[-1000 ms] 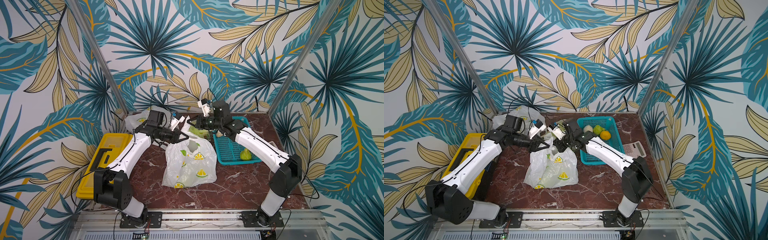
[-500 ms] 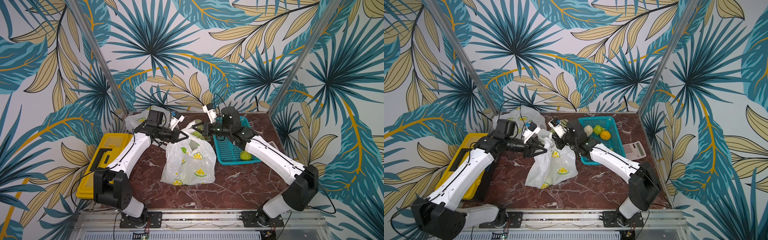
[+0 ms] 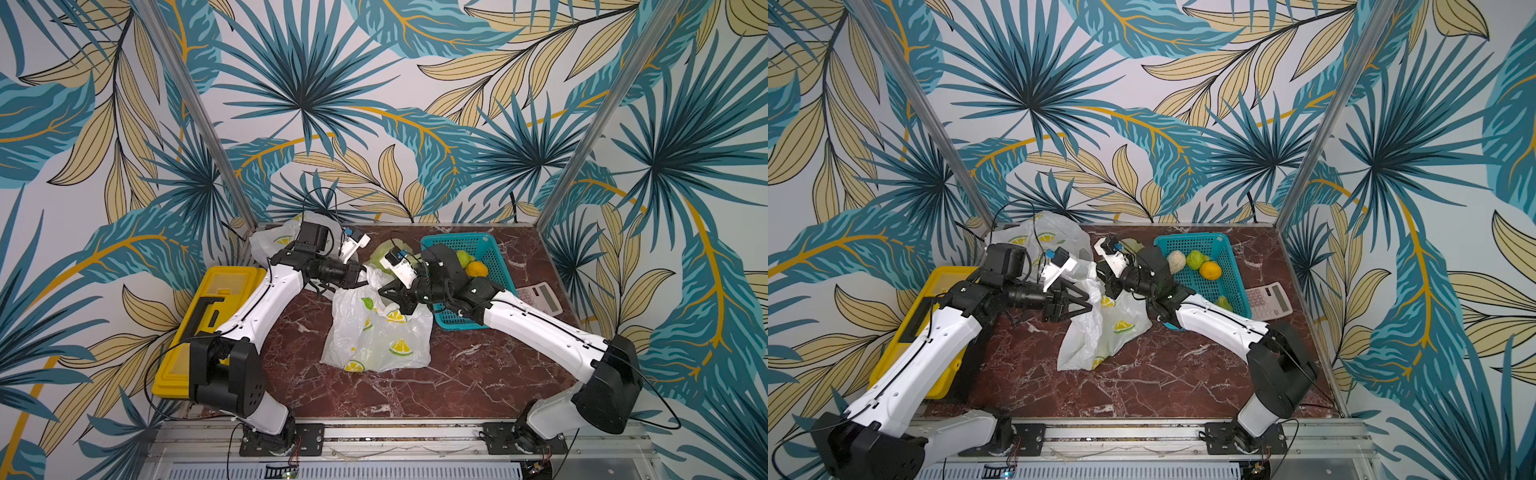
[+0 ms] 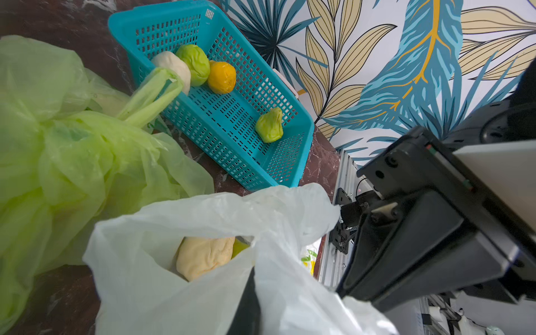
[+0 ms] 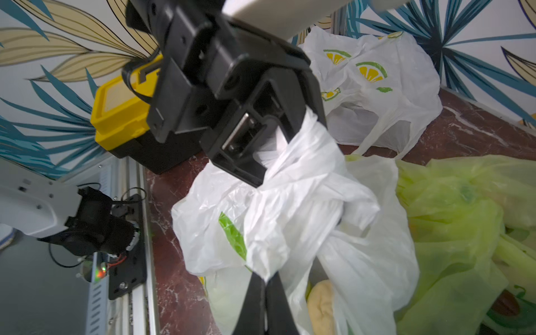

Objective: Place the pears into plastic bags & tie knots
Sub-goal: Tie the plastic bag at the center of the board.

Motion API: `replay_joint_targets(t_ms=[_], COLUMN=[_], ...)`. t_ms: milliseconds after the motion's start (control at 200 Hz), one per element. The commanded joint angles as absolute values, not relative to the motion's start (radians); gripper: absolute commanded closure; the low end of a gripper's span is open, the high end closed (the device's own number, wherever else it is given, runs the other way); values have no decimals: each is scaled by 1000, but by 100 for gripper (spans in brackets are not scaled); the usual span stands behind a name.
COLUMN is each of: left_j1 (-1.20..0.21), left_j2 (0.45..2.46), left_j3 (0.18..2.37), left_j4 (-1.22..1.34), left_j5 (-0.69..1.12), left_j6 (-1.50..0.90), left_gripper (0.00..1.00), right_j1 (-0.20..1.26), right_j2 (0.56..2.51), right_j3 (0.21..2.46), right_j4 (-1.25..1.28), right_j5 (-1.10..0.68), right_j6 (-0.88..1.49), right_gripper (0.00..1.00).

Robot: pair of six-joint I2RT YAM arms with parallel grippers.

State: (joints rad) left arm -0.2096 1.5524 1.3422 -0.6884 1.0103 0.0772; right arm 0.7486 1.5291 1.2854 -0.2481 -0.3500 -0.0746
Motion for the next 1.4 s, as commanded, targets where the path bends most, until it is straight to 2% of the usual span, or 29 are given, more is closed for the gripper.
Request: replay_joint_targets(t_ms=[0, 215, 305, 501, 941, 1001, 1272, 1317, 1392], left_j1=[-184, -183, -183, -181, -185, -187, -206, -205, -205], left_j2=[1533, 1494, 1488, 1489, 1476, 1498, 1564, 1563, 1561], left_j3=[1356, 1299, 1286, 1279, 1288, 1322, 1380, 1379, 1382], left_j4=[-644, -650, -667, -769, -831, -830, -829, -830, -830], left_j5=[1003, 1030, 1053, 1059, 1098, 1037, 924, 910, 902], left_j6=[77, 102, 119, 204, 276, 254, 215, 216, 220], left_gripper=[85, 79, 67, 53, 38, 38, 56, 62, 78], right_j1=[764, 762, 758, 740, 726, 726, 724, 724, 723], right_j2=[1584, 1593, 1597, 1614, 1647, 1646, 1629, 1626, 1621], right_j3=[1270, 1245, 1240, 1238, 1264, 1262, 1234, 1231, 1229], right_j4=[-334, -259, -238, -227, -199, -200, -172, -170, -177], right_j5=[-258, -220, -229, -262, -341, -351, -343, -342, -338], right_j6=[-205, -244, -243, -233, -205, -209, -196, -194, -195], right_gripper=[100, 100, 100, 100, 100, 100, 100, 100, 100])
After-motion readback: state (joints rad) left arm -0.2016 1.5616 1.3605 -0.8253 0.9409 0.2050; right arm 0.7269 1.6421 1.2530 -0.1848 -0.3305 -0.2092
